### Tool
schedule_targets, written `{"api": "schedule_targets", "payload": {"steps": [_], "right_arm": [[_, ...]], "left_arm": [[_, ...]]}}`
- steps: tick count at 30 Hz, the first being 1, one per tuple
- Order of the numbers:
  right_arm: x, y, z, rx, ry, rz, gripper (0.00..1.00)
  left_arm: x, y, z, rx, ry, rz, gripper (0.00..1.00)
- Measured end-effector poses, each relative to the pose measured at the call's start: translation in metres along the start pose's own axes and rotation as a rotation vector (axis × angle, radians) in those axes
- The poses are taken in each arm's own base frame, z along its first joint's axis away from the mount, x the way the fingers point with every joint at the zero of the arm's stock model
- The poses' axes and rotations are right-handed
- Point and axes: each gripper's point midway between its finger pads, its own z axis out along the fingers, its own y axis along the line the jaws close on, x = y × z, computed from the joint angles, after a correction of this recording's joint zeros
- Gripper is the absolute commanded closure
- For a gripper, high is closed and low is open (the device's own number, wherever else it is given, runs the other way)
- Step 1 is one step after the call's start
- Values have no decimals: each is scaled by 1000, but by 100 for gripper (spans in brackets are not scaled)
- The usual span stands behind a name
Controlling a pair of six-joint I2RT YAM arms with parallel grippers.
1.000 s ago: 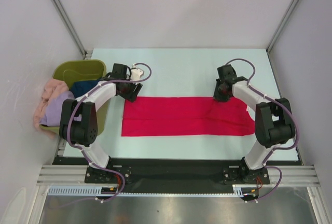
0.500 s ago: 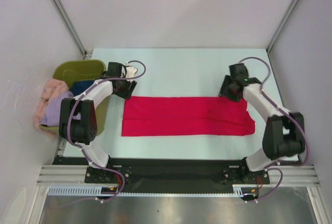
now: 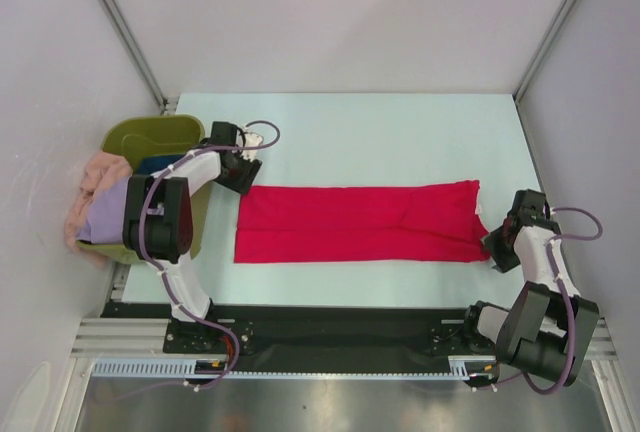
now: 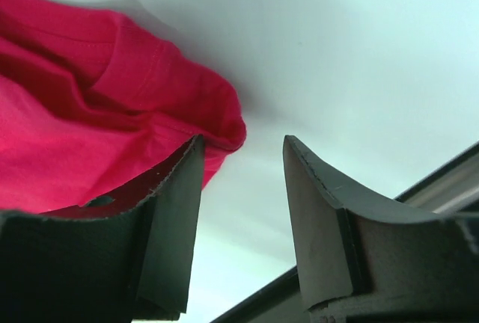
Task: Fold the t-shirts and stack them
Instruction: Fold the tshirt
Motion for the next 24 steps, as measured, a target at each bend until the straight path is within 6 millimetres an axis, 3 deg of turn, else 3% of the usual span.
{"api": "schedule_targets", "payload": {"steps": [4, 5, 11, 12, 17, 21, 24], "right_arm": [[-2, 8, 11, -21, 8, 32, 55], [-3, 11, 15, -28, 10, 33, 57], [-6, 20, 31, -32, 26, 44, 76], [-7, 21, 32, -36, 25, 47, 79], [-8, 26, 33, -54, 28, 43, 100], [-12, 34, 36, -47, 55, 12, 100], [-22, 57, 42, -57, 74, -37, 100]], "left_arm": [[1, -5, 2, 24, 0, -2, 43], [2, -6, 3, 32, 0, -1, 53], [9, -18, 6, 83, 2, -9, 87], [9, -20, 6, 93, -2, -10, 99], [11, -28, 4, 127, -21, 0, 100], [20, -35, -1, 155, -25, 17, 100], [32, -46, -7, 202, -19, 44, 100]]}}
